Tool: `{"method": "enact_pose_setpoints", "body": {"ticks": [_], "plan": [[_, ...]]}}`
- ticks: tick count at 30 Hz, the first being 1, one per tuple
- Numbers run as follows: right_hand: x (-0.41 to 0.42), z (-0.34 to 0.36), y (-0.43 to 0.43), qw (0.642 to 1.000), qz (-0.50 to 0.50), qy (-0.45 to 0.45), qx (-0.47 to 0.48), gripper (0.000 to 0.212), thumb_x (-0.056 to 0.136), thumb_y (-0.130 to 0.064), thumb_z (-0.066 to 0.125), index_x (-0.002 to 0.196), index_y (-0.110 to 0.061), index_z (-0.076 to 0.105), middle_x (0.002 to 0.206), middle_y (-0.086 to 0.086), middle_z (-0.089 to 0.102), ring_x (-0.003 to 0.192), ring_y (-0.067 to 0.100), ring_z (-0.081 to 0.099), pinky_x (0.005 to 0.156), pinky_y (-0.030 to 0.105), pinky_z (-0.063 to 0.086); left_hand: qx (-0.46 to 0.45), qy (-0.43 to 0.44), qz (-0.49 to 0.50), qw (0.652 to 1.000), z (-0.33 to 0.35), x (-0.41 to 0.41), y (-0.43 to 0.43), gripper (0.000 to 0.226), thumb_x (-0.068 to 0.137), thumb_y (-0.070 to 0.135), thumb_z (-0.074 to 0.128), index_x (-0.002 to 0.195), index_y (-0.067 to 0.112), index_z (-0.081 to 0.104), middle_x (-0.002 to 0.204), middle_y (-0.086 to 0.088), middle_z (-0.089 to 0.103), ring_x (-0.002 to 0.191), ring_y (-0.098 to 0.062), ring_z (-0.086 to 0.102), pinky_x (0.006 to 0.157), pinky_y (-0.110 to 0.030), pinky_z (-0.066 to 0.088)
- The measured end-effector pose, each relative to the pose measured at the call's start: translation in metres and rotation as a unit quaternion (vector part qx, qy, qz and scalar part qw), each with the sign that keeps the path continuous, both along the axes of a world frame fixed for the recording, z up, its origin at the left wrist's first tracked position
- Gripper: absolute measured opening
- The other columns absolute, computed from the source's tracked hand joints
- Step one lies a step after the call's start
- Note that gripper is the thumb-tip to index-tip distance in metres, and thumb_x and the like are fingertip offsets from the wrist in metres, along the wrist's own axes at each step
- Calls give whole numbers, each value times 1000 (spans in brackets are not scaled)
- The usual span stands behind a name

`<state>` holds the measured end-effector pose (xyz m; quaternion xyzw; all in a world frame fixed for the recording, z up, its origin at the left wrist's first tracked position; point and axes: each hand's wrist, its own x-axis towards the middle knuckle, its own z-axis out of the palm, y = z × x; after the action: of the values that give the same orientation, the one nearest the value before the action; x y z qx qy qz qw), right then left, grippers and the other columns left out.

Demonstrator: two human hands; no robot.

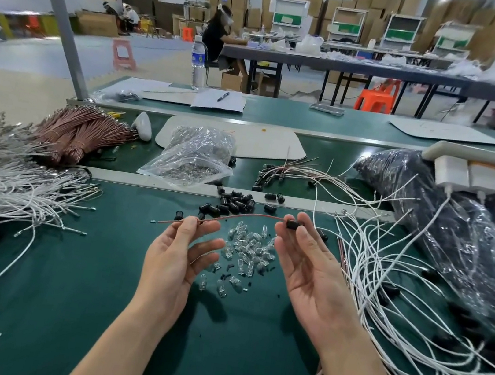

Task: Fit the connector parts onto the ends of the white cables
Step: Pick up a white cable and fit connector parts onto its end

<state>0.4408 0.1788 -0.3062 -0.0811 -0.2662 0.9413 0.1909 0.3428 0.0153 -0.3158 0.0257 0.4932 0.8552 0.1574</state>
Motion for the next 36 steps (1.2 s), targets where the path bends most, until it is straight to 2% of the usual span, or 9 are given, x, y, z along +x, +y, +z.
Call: {"method": "enact_pose_setpoints", "body": {"ticks": [7, 12, 16, 19, 25, 28, 32, 36], "plan": [[2, 2, 0, 1000, -3, 9, -10, 26, 85, -1, 65, 107, -5, 77, 115, 17, 73, 104, 25, 72, 79, 29, 61, 16, -20, -14, 1000, 1, 1, 0, 20, 98, 29, 59, 91, 11, 64, 93, -10, 78, 68, -16, 74, 53, -22, 57], [-1, 1, -3, 1000, 0, -4, -4, 25, 86, -4, 65, 107, -4, 77, 114, 16, 73, 104, 26, 73, 79, 30, 61, 32, -21, -23, 999, 2, 4, 2, 26, 84, 33, 67, 95, 10, 64, 90, -7, 77, 67, -14, 74, 52, -22, 57], [-2, 1, -5, 1000, -3, -22, -1, 25, 84, -4, 67, 106, -4, 78, 108, 17, 74, 98, 25, 74, 77, 29, 61, 55, -1, 19, 998, 1, 6, 3, 21, 87, 28, 65, 97, 10, 61, 96, -9, 77, 70, -16, 74, 56, -21, 58], [-1, 2, -7, 999, -7, -38, 8, 25, 80, -3, 67, 102, -4, 79, 105, 17, 75, 94, 24, 75, 77, 30, 62, 116, -20, 41, 992, 1, 4, 0, 19, 84, 20, 66, 98, 7, 60, 95, -14, 77, 79, -20, 76, 65, -22, 59], [-1, 3, -10, 999, 7, -34, 4, 23, 80, -2, 67, 100, -3, 79, 107, 18, 74, 96, 26, 74, 77, 29, 62, 172, -65, 1, 983, 3, 6, 3, 22, 79, 6, 67, 99, 5, 58, 92, -18, 76, 85, -26, 76, 68, -26, 61], [-3, 2, -12, 999, 26, -30, 30, 23, 80, -3, 68, 99, -6, 80, 107, 17, 74, 96, 25, 74, 77, 28, 62, 145, -59, -31, 987, 3, 10, 7, 21, 79, 9, 69, 98, 4, 59, 90, -17, 76, 83, -25, 76, 67, -24, 60], [-8, -3, -26, 991, 51, -46, 117, 23, 80, -6, 67, 98, -10, 81, 106, 17, 75, 93, 23, 74, 78, 27, 60, 48, 16, -84, 995, -1, 21, 13, 24, 71, 24, 79, 88, 11, 67, 90, -14, 75, 78, -18, 74, 64, -24, 59], [-10, -4, -28, 988, 24, -56, 141, 24, 80, -7, 67, 100, -11, 80, 105, 15, 75, 89, 20, 74, 77, 27, 60, 18, 35, -65, 997, -1, 19, 10, 24, 71, 30, 79, 87, 15, 69, 77, -4, 70, 64, -12, 66, 56, -23, 56]]}}
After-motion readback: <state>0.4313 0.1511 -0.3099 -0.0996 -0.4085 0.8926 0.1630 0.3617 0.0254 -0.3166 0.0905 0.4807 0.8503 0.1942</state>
